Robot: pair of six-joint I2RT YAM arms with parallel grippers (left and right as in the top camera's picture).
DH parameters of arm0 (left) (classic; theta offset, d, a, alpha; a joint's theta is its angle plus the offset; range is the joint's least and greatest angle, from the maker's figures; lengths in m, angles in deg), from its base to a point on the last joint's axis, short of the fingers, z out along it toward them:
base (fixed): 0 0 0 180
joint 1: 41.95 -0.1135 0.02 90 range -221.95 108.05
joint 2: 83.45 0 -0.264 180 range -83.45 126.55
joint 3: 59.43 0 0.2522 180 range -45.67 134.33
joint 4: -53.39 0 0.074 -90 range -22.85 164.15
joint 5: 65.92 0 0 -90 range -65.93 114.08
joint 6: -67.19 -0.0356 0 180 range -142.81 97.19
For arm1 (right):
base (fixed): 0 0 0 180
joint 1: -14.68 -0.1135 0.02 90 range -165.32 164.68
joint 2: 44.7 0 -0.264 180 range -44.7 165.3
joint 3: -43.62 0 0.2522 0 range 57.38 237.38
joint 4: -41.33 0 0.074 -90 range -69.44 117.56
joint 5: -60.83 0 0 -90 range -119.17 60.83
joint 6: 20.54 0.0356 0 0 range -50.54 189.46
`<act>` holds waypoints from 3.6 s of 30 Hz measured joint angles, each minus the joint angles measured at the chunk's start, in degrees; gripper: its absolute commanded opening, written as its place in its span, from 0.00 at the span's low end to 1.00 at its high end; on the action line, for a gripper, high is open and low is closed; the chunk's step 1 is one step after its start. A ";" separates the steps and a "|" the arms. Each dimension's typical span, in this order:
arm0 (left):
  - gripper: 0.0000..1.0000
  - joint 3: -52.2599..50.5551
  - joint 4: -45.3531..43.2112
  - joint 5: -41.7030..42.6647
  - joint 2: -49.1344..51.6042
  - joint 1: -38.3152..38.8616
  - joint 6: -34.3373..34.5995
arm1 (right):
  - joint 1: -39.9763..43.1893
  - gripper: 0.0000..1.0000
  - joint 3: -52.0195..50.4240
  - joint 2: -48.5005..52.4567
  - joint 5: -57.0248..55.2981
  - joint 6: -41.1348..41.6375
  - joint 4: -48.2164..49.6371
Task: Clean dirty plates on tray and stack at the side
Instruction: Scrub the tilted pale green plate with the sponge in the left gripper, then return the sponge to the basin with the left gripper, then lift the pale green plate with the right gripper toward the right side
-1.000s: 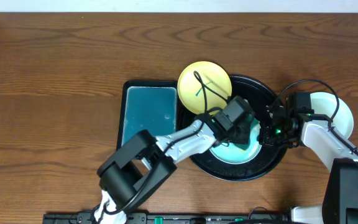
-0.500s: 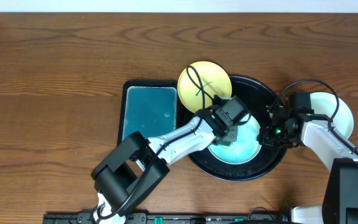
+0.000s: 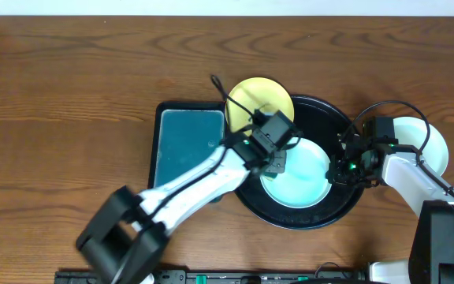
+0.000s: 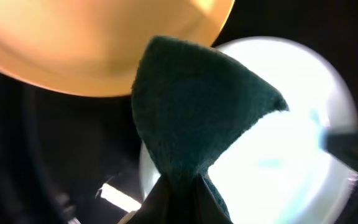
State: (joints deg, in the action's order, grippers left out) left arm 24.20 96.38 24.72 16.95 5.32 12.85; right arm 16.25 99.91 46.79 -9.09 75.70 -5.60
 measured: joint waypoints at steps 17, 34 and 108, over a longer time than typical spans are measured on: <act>0.07 -0.44 17.05 -4.87 -6.84 -19.45 -7.02 | 0.00 0.05 0.00 0.02 -0.04 -0.04 0.02; 0.08 -14.80 4.37 -2.93 -6.82 -25.46 -12.17 | -1.49 0.01 0.00 -0.20 -1.36 -0.24 0.52; 0.11 -19.39 -0.70 0.57 -5.55 -25.53 -12.57 | -30.62 0.01 -0.70 -31.19 -55.17 -1.36 4.52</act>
State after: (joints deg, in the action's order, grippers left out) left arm 4.81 95.68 25.29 11.40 -20.21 0.28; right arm -14.38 99.21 15.60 -64.26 74.35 -1.08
